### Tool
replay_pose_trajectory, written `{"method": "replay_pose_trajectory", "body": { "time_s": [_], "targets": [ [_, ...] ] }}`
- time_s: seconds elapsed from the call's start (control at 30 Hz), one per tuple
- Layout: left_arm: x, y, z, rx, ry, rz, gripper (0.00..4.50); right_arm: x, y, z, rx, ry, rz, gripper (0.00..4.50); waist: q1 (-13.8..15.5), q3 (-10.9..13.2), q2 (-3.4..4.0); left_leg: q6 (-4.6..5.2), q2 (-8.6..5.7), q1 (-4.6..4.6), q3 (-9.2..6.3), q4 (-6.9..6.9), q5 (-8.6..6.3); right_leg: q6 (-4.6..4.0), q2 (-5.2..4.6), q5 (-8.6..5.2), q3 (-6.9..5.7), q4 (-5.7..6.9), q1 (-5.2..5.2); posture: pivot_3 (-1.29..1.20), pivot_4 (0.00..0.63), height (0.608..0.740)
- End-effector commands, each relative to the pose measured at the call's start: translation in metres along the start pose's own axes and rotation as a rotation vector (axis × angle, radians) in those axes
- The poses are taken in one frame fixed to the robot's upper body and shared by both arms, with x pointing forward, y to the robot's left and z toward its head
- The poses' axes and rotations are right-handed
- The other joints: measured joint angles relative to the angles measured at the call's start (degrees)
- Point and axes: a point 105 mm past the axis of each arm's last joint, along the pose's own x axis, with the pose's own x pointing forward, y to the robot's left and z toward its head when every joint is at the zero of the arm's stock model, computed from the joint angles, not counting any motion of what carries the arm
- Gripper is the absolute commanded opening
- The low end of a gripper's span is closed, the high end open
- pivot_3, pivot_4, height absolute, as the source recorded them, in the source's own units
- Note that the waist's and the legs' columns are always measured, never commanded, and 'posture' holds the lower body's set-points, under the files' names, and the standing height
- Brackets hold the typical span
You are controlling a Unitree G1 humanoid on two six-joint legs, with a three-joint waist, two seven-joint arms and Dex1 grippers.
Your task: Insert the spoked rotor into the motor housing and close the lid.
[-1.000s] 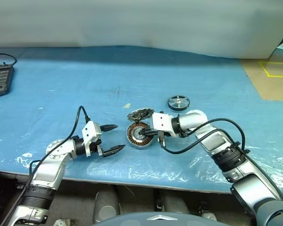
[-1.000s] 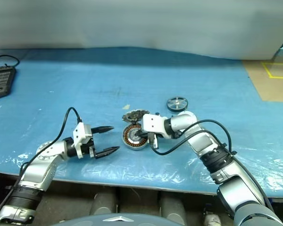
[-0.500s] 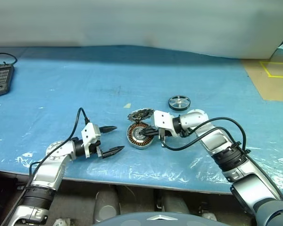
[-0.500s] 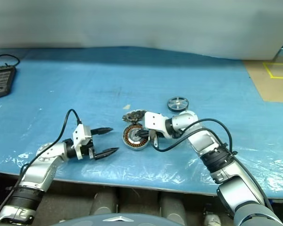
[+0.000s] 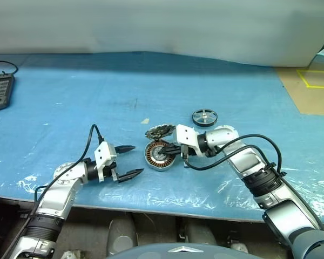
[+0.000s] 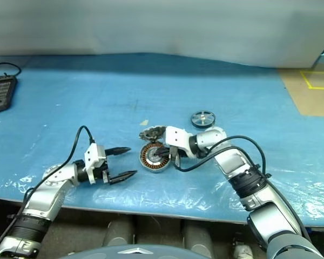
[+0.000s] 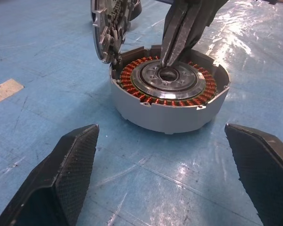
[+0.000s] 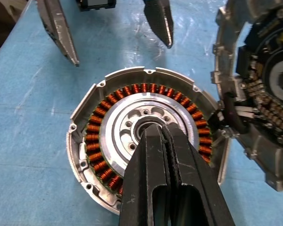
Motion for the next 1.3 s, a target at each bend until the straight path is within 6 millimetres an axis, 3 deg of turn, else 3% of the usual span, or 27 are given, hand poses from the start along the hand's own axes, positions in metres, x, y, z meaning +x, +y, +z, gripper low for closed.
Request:
{"method": "replay_pose_trajectory", "body": {
  "time_s": [0.03, 0.53, 1.03, 1.3],
  "targets": [
    [0.002, 0.000, 0.011, 0.033, -0.022, -0.003, 4.50, -0.005, -0.008, 0.007, -0.036, -0.016, -0.031, 0.02, -0.01, 0.00, 0.00, 0.00, 0.00, 0.00, 0.00, 0.00, 0.00, 0.00, 0.00, 0.00, 0.00, 0.00, 0.00, 0.00, 0.150, 0.740],
    [-0.001, 0.002, 0.009, 0.031, -0.015, 0.003, 4.50, 0.006, 0.010, -0.005, -0.005, 0.006, 0.033, 0.02, -0.03, 0.00, 0.00, 0.00, 0.00, 0.02, 0.00, 0.00, 0.00, 0.00, 0.01, 0.00, 0.00, 0.00, 0.00, 0.00, 0.150, 0.740],
    [0.003, 0.001, 0.019, 0.038, -0.020, 0.002, 4.50, 0.009, 0.014, -0.038, -0.057, 0.156, 0.036, 0.02, -0.38, -0.04, 0.01, 0.00, 0.00, 0.13, 0.02, 0.00, 0.00, 0.00, 0.01, 0.00, 0.00, 0.03, 0.07, 0.00, 0.150, 0.740],
    [0.002, 0.001, 0.020, 0.036, -0.016, 0.003, 4.50, 0.010, 0.020, -0.038, -0.078, 0.161, 0.070, 0.02, -0.38, -0.12, 0.00, 0.01, -0.01, 0.22, 0.01, 0.00, -0.01, 0.00, 0.00, 0.00, 0.01, 0.03, 0.15, 0.00, 0.150, 0.740]
  ]
}}
